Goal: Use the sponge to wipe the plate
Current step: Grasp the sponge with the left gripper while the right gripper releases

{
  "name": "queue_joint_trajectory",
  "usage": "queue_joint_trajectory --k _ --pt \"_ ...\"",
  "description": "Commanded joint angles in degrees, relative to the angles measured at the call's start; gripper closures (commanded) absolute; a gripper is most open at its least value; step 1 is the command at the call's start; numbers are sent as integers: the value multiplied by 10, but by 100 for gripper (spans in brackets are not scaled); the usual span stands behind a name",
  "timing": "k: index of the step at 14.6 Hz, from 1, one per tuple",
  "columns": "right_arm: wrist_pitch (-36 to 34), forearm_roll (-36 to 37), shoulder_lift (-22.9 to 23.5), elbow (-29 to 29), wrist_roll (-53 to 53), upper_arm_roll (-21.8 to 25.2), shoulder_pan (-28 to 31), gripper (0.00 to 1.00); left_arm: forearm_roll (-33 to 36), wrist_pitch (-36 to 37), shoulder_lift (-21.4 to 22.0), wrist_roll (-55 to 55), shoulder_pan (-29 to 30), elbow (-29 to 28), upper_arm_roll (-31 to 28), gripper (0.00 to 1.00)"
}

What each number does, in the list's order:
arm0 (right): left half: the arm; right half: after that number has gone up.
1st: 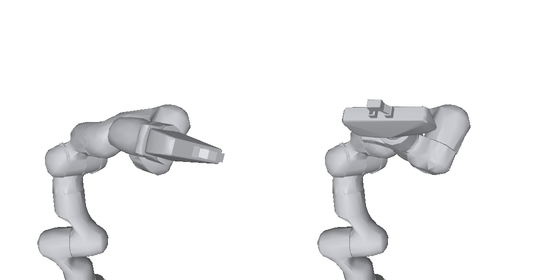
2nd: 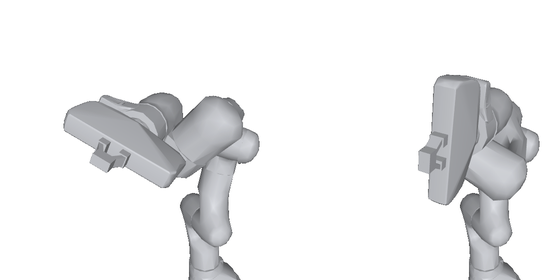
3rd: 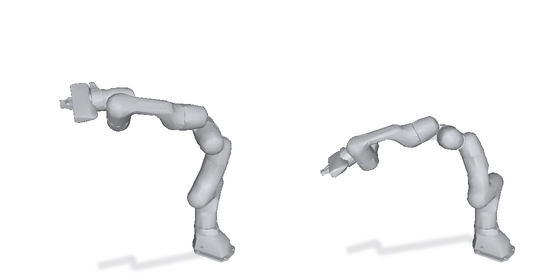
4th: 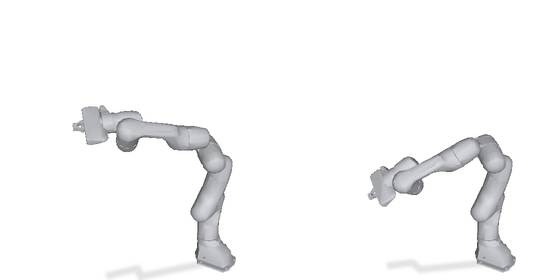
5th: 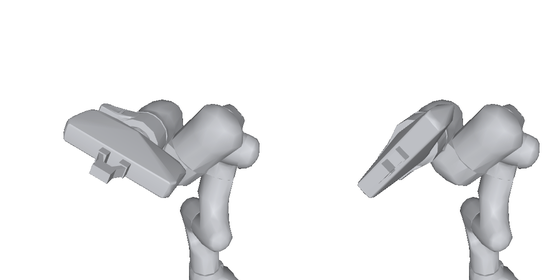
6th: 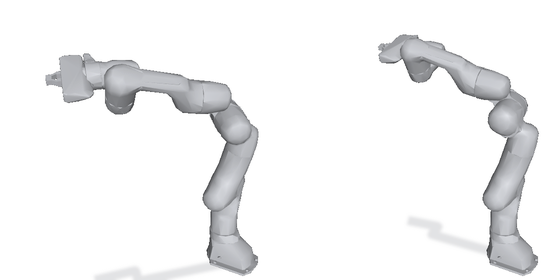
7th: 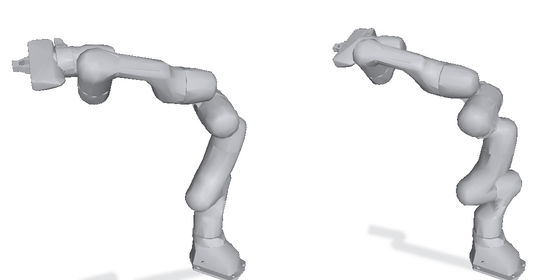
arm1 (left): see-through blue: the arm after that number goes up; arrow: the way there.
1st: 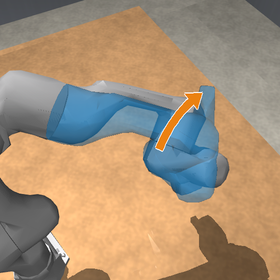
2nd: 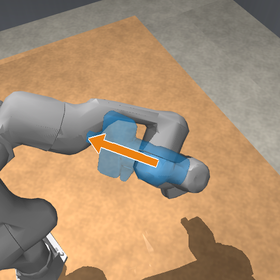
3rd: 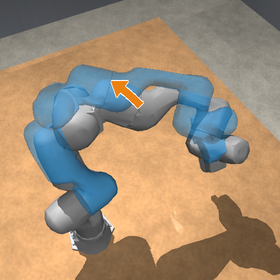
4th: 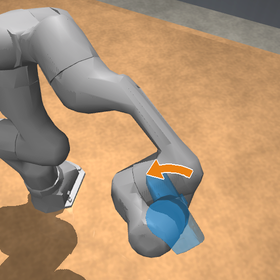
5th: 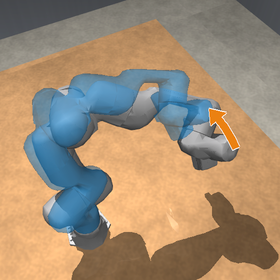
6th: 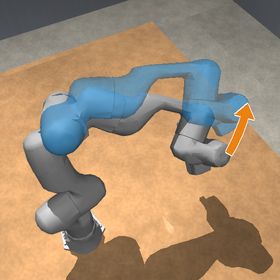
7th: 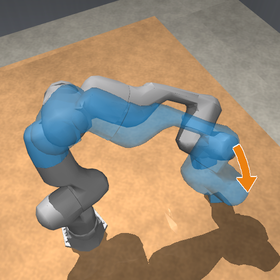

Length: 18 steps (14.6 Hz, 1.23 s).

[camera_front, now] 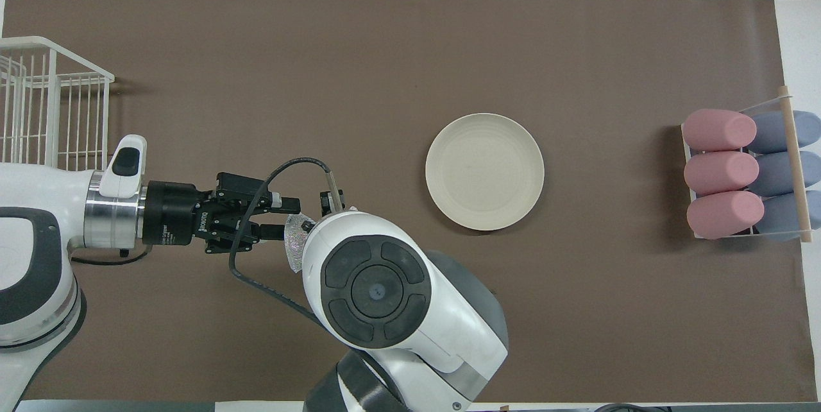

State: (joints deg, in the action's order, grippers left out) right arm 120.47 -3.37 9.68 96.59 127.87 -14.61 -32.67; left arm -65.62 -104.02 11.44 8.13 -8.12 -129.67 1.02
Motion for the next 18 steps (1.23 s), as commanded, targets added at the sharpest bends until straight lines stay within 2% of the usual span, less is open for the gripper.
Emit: queue_joint_trajectory --k 1,3,5,7,14,15,16,17,18 --pt "-7 14 6 -11 12 -2 2 100 -11 -10 6 5 -14 -8 -4 46" --pt "-6 14 6 -11 12 -2 2 100 -12 -11 7 7 -15 -9 -4 54" --pt "-5 14 6 -11 12 -2 3 100 -12 -8 8 10 -15 -12 -4 74" --pt "-3 14 7 -11 11 -2 4 100 -11 -6 9 16 -17 -12 -3 100" --pt "-3 13 7 -11 8 -2 8 100 -11 -5 9 30 -22 -11 -5 100" --pt "-9 13 4 -11 0 -2 12 66 -11 -5 9 31 -21 -11 -5 100" --pt "-6 14 1 -3 -14 -2 17 8 -11 -4 8 32 -20 -10 -5 100" --pt "-9 14 0 -2 -29 -2 26 0 -11 -1 9 32 -18 -10 -6 100" --pt "-10 13 -5 -2 -48 -2 40 0 -11 1 9 32 -18 -10 -7 100"
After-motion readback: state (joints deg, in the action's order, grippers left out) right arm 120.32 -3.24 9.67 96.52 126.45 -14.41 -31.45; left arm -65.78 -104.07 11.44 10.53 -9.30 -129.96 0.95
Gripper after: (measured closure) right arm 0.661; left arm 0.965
